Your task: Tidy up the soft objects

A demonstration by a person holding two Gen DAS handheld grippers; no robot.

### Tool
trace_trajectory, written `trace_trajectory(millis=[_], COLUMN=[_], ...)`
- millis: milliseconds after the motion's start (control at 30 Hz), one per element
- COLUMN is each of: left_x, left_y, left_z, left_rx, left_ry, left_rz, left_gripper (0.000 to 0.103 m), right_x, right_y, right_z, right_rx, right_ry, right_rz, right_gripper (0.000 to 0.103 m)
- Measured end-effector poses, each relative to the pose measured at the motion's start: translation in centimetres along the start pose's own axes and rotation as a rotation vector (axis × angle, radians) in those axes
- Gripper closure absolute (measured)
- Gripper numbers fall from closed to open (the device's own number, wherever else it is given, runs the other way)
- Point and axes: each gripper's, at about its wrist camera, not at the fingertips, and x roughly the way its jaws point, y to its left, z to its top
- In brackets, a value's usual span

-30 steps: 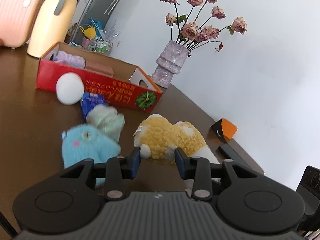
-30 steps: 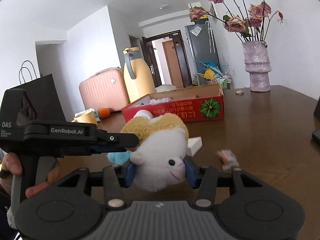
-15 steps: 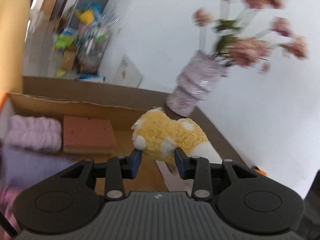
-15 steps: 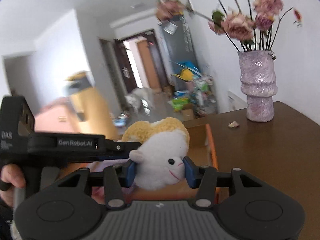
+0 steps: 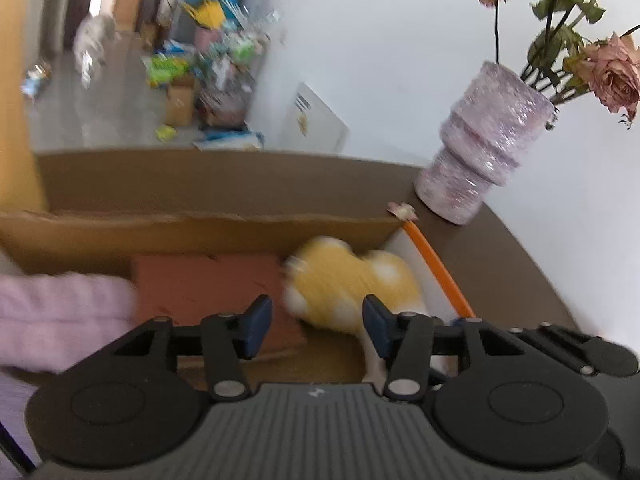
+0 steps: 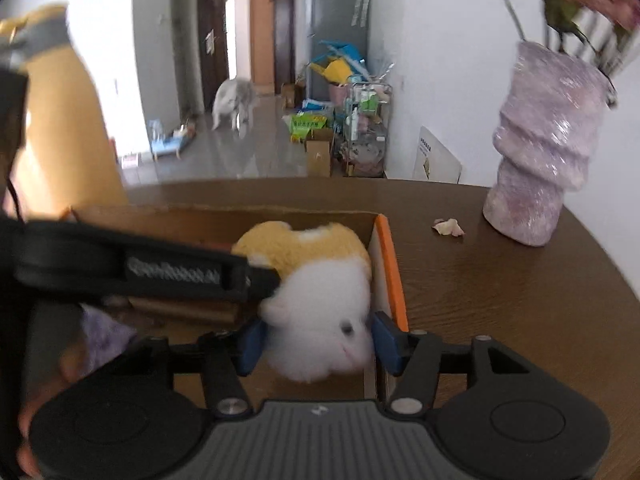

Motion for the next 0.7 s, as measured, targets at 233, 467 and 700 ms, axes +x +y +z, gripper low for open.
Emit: trace_trajectory(millis=[233,467,700], left_x=[-6.7,-17.5,-26.9], left_y=[-0.2,-1.6,-3.3], left_z=[0.5,-1.5,-6.0], left_rx=[0.071,0.149,0.183], left_ry=[-0.092,-0.199,-0.302], left_rz=[0.126,0.229,0.284], left_gripper=[0.037,0.032,0.029], right_x=[-5.9,-16.8,-24.6], right_y=[-1.0,-3.3,-4.1], right_z=[1.3,1.5,-1.4], right_rx=[0.005,0.023,0.035], right_ry=[-0.075,-0.199,-0.262], right_rz=[-0.011,-0.016,0.019], right_gripper=[0.038,0.027,0.027])
